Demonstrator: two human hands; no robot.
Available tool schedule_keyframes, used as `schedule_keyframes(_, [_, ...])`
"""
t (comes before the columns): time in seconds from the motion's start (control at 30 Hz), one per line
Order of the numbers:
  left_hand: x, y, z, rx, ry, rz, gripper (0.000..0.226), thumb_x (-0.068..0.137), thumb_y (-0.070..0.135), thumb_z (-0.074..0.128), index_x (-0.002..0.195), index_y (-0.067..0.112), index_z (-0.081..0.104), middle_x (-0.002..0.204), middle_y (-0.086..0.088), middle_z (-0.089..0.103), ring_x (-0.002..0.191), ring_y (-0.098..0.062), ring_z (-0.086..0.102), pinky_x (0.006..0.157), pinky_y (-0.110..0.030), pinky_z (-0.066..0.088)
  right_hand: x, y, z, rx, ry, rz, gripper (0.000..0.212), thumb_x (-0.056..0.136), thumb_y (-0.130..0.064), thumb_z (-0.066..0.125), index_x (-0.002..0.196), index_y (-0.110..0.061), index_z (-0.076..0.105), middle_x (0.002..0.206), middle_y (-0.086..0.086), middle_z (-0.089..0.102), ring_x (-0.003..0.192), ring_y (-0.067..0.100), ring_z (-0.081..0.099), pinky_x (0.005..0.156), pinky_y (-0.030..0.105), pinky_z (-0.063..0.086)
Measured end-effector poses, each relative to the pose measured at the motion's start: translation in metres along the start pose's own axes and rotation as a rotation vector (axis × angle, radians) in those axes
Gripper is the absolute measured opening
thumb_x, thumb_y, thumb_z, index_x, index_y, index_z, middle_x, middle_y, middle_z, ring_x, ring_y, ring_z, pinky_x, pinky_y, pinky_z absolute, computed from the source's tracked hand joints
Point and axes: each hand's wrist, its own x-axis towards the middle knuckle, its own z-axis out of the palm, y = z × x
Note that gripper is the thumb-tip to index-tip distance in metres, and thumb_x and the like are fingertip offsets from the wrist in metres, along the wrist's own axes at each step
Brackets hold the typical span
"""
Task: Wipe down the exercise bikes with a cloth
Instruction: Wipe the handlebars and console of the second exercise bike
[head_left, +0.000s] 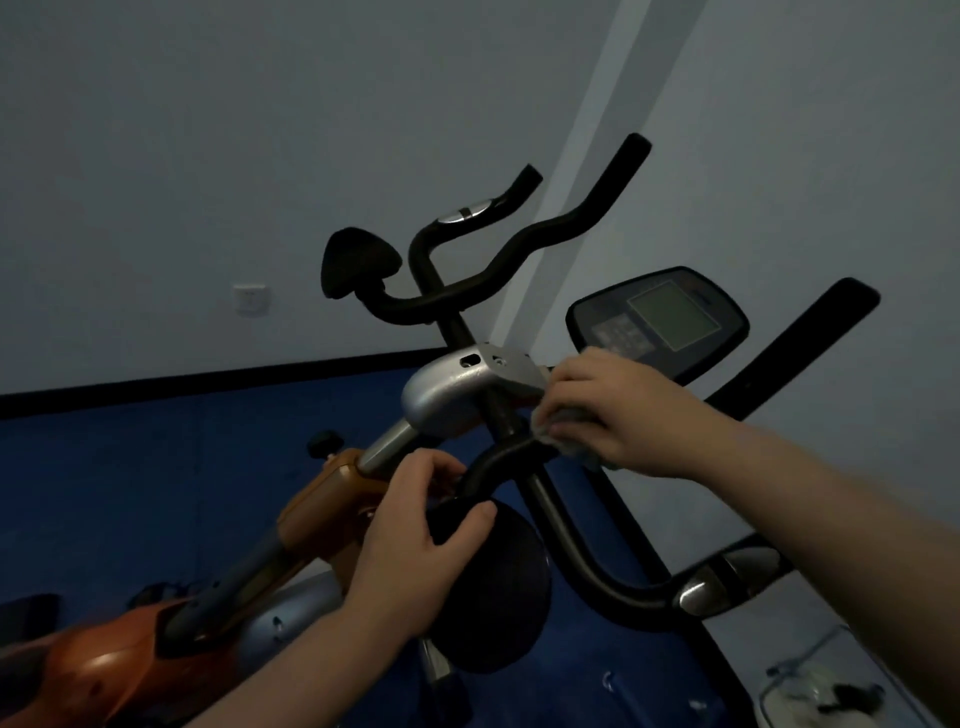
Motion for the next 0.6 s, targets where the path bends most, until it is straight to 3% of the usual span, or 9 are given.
schedule_keyframes(0.1, [0.001,0.000,0.002,0.000,-0.007,0.032,0.027,0.073,0.049,0.060,0.096,0.038,0.052,0.097,0.014,0.058,0.097,-0.006,0.058,0.082,-0.027,0.048,0.013,-0.040,0.031,0.058,0.021,-0.069,0.017,0.086,-0.020,0.066,0.102,-0.017,0.071,0.106,0.003,0.062,0.100,0.022,0.052,0.086,0.035,0.044])
schedule_keyframes(0.17, [0.004,0.001,-0.003,0.019,-0.029,0.052,0.027,0.073,0.050,0.059,0.097,0.041,0.052,0.099,0.017,0.057,0.098,-0.005,0.058,0.082,-0.020,0.046,0.002,-0.039,0.031,0.060,0.029,-0.071,0.018,0.083,-0.014,0.068,0.100,-0.013,0.072,0.105,0.007,0.064,0.098,0.026,0.055,0.082,0.039,0.047])
schedule_keyframes(0.23, [0.011,0.004,-0.007,0.017,-0.058,0.055,0.027,0.074,0.052,0.059,0.098,0.041,0.054,0.099,0.017,0.058,0.096,-0.005,0.058,0.079,-0.016,0.046,-0.017,-0.014,0.015,0.000,0.051,-0.033,0.019,0.081,-0.011,0.070,0.100,-0.013,0.071,0.106,0.007,0.064,0.098,0.025,0.056,0.080,0.041,0.050])
schedule_keyframes(0.37, [0.027,0.014,-0.006,-0.003,-0.074,0.025,0.022,0.074,0.050,0.059,0.091,0.037,0.057,0.094,0.014,0.059,0.088,-0.007,0.060,0.075,-0.029,0.051,-0.015,0.002,-0.001,-0.068,0.099,0.075,0.018,0.087,-0.024,0.062,0.104,-0.021,0.069,0.108,0.000,0.059,0.100,0.018,0.050,0.078,0.042,0.051])
schedule_keyframes(0.5, [0.027,0.013,-0.004,0.051,-0.059,0.048,0.014,0.079,0.032,0.068,0.085,0.037,0.056,0.091,0.019,0.056,0.089,-0.003,0.057,0.070,-0.019,0.044,0.003,-0.041,0.038,0.025,0.163,0.032,0.015,0.089,-0.020,0.061,0.099,-0.015,0.071,0.105,0.005,0.063,0.099,0.023,0.055,0.078,0.041,0.049])
schedule_keyframes(0.6, [0.031,0.014,-0.011,0.074,-0.113,0.037,0.017,0.078,0.030,0.070,0.086,0.038,0.058,0.093,0.020,0.060,0.088,0.000,0.059,0.069,-0.016,0.046,-0.031,-0.019,0.023,0.007,0.199,0.044,0.016,0.089,-0.016,0.060,0.097,-0.012,0.072,0.106,0.007,0.065,0.098,0.025,0.057,0.080,0.039,0.050])
